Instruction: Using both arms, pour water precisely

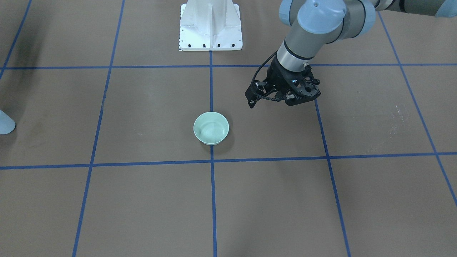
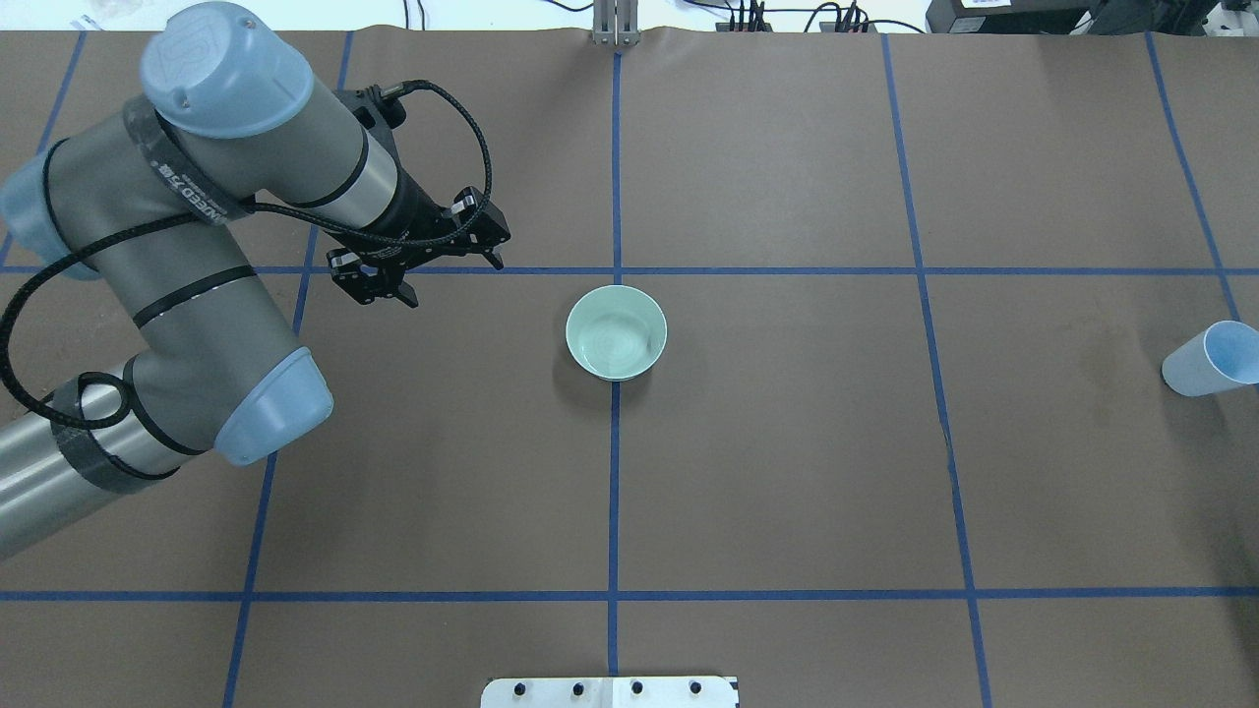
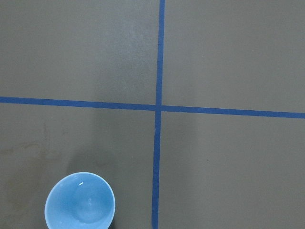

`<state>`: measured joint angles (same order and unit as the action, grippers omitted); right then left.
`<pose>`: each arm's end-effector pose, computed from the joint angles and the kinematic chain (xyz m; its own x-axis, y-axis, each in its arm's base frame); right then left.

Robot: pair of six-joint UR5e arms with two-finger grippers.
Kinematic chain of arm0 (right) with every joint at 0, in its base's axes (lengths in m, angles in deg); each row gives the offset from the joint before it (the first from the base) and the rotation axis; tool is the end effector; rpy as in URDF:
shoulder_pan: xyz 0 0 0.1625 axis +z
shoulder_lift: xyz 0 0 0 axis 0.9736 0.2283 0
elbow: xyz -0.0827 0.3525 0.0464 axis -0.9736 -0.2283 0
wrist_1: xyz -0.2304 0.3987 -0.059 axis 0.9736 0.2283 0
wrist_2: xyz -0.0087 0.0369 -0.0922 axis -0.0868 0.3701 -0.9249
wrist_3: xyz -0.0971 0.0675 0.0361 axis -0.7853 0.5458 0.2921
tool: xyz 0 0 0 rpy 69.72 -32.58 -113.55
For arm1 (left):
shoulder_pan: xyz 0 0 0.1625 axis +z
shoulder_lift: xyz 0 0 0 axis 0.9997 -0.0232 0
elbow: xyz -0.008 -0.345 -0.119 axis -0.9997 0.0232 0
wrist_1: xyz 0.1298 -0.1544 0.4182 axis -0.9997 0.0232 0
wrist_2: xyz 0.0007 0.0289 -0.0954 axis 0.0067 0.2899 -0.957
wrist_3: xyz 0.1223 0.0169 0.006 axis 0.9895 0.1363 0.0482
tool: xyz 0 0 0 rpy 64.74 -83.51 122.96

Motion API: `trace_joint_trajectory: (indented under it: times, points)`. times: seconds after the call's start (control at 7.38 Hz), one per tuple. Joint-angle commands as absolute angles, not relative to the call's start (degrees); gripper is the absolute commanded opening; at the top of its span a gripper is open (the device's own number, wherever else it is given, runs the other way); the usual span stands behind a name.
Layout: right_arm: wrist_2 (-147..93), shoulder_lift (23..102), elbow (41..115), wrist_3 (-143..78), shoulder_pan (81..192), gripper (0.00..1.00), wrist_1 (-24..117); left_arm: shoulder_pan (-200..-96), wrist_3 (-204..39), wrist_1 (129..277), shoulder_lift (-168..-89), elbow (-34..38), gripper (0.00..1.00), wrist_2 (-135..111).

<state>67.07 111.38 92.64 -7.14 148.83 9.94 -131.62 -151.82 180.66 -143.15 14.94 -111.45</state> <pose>-0.0529 -0.4116 0.5912 0.7234 0.0850 0.6852 -0.3262 0.9167 0.2307 0.4255 -0.4912 0.1201 0.4778 -0.3291 -0.8145 0.2410 0.9407 -0.2388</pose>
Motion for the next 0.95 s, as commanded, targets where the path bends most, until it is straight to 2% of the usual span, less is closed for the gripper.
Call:
trace_joint_trajectory:
  times: [0.0,0.41,0.81]
  points:
    - [64.9,112.9,96.4,-0.5,144.1,1.00,9.5,-131.4,-151.8,180.7,-141.4,16.8,1.00,-110.7]
    - [48.3,114.2,98.3,12.2,130.6,1.00,7.7,-131.3,-151.8,180.7,-140.9,16.9,1.00,-110.5]
    - [39.7,118.0,98.2,15.3,123.5,1.00,5.5,-130.9,-151.8,180.8,-140.1,16.9,1.00,-110.4]
